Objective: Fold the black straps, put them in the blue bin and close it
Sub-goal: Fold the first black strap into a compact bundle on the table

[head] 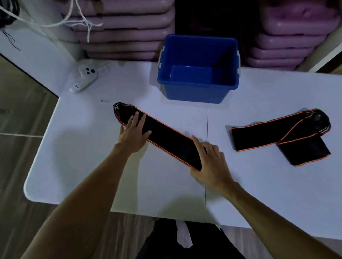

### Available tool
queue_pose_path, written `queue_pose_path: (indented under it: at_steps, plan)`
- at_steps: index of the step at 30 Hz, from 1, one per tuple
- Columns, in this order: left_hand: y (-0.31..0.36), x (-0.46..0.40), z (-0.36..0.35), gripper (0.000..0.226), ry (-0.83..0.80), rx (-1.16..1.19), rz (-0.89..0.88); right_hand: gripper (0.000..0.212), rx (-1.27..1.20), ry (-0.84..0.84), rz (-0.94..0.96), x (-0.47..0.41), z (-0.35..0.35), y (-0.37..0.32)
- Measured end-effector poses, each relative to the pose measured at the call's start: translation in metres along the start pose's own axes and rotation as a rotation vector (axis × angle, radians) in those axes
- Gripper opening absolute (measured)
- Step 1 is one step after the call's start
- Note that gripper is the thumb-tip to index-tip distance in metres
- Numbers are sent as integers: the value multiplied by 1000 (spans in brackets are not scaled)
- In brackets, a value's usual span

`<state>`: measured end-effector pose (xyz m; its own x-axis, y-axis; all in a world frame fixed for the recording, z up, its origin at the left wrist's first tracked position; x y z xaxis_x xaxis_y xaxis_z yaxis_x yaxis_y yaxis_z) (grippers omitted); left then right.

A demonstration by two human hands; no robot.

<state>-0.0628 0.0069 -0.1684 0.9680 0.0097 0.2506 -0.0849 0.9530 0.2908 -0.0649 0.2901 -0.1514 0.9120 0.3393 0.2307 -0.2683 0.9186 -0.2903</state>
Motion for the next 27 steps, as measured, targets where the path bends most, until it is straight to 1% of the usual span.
queue_pose_path:
  at_steps: [3, 5, 10, 13, 17, 18, 19, 20, 21, 23, 24, 25, 26, 27]
  plan:
    - [-2, 3, -2, 70, -20, 26, 34, 95, 5, -4, 7, -1, 3, 7]
    - [-6, 5, -2, 74, -34, 58, 77, 91, 17, 5, 9, -1, 3, 8]
    - [-10, 11, 1, 78, -41, 59, 141, 70, 89, 23, 45, 0, -2, 13]
    - [-14, 13, -1, 79, -57, 70, 172, 70, 137, 18, 67, 0, -5, 17]
    - [-10, 13, 0, 77, -66, 16, 220, 75, 179, -6, 101, -2, -5, 21]
    - [-6, 13, 2, 75, -43, -21, 241, 76, 180, -14, 112, -3, -4, 21]
    - [1, 15, 3, 72, 13, -69, 243, 76, 172, -25, 120, -3, -4, 21]
    - [12, 18, 4, 66, 101, -114, 210, 77, 159, -36, 125, -4, -3, 21]
    - [26, 23, 3, 60, 208, -139, 140, 77, 144, -45, 130, -4, -3, 21]
    - [63, 38, -9, 55, 371, -133, -79, 77, 118, -62, 144, -2, -2, 20]
    - [85, 47, -20, 53, 389, -124, -215, 76, 109, -70, 152, -2, -2, 20]
    - [106, 56, -32, 50, 371, -120, -342, 76, 104, -72, 160, -1, -2, 19]
    - [124, 64, -44, 48, 335, -111, -435, 75, 102, -68, 170, 0, -1, 19]
    - [137, 70, -54, 46, 298, -90, -474, 75, 101, -62, 179, 0, -1, 19]
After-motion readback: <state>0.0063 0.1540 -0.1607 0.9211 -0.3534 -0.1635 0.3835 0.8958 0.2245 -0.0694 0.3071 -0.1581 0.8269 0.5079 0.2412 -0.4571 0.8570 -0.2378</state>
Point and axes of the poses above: each hand's wrist, its own x-axis away from the middle knuckle, its own z-axis out of the back of the hand, y = z × x, the point moved 3 cm from there along -x, towards the middle knuckle, and after that the axes turned 14 degrees about -z, right-handed, at the moved point
